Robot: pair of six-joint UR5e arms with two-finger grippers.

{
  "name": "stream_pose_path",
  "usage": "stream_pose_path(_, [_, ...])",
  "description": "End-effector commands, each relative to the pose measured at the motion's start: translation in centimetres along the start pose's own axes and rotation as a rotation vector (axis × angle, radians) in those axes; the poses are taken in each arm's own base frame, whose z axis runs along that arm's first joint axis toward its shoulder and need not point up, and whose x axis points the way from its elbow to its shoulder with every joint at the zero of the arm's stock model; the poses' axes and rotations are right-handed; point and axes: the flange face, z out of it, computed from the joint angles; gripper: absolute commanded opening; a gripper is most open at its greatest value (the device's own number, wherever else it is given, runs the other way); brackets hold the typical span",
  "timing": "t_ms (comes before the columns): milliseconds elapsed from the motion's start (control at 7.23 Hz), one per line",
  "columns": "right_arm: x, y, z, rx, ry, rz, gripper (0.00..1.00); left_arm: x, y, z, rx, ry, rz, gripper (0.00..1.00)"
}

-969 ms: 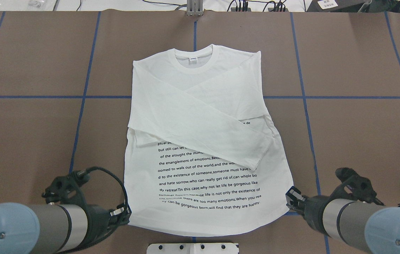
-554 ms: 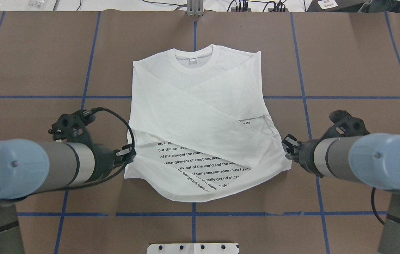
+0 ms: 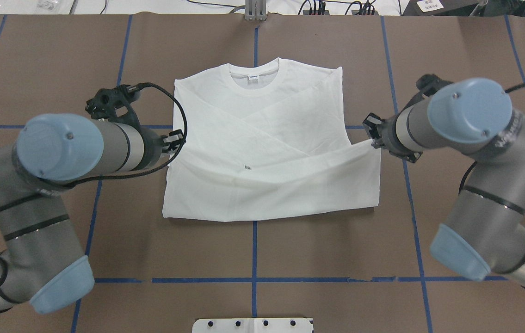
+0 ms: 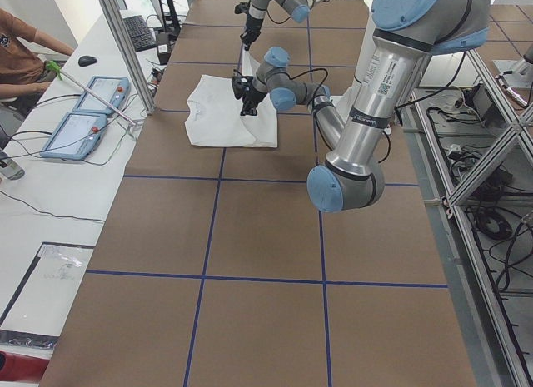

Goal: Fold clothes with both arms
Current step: 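Lay the hem near the collar and release with both grippers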

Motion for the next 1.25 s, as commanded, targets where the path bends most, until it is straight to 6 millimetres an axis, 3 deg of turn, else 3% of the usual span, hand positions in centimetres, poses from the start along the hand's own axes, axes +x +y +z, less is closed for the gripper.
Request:
stream_pose_path(0, [-6.7, -4.3, 4.1, 0.039, 0.055, 0.015, 0.00, 0.0, -5.2, 5.8, 0.063, 0.002, 0.002, 0.00])
stream_pose_path(138, [-9.1, -5.3, 6.7, 0.043, 0.027, 0.016, 0.00, -0.6, -7.0, 6.9, 0.085, 0.016, 0.014, 0.00])
stream_pose_path(277, [-10.4, -6.4, 8.7, 0.050, 0.009, 0.017, 0.00, -0.5, -8.0, 8.6, 0.097, 0.031, 0.012, 0.00])
stream_pose_path(415, [-11.6, -6.7, 9.7, 0.052, 0.026, 0.020, 0.00, 0.1, -8.5, 10.0, 0.103, 0.045, 0.012, 0.00])
stream_pose_path(554, [-12.2, -6.6, 10.0, 0.053, 0.033, 0.020, 0.00, 0.7, -8.7, 11.2, 0.102, 0.040, 0.013, 0.00])
stream_pose_path(830, [-12.1, -6.2, 11.9, 0.052, 0.023, 0.009, 0.00, -0.8, -9.0, 13.4, 0.104, 0.042, 0.017, 0.00])
stream_pose_path(1107, [-11.9, -7.4, 12.0, 0.061, 0.020, 0.019, 0.00, -1.5, -9.9, 13.8, 0.113, 0.038, 0.032, 0.00])
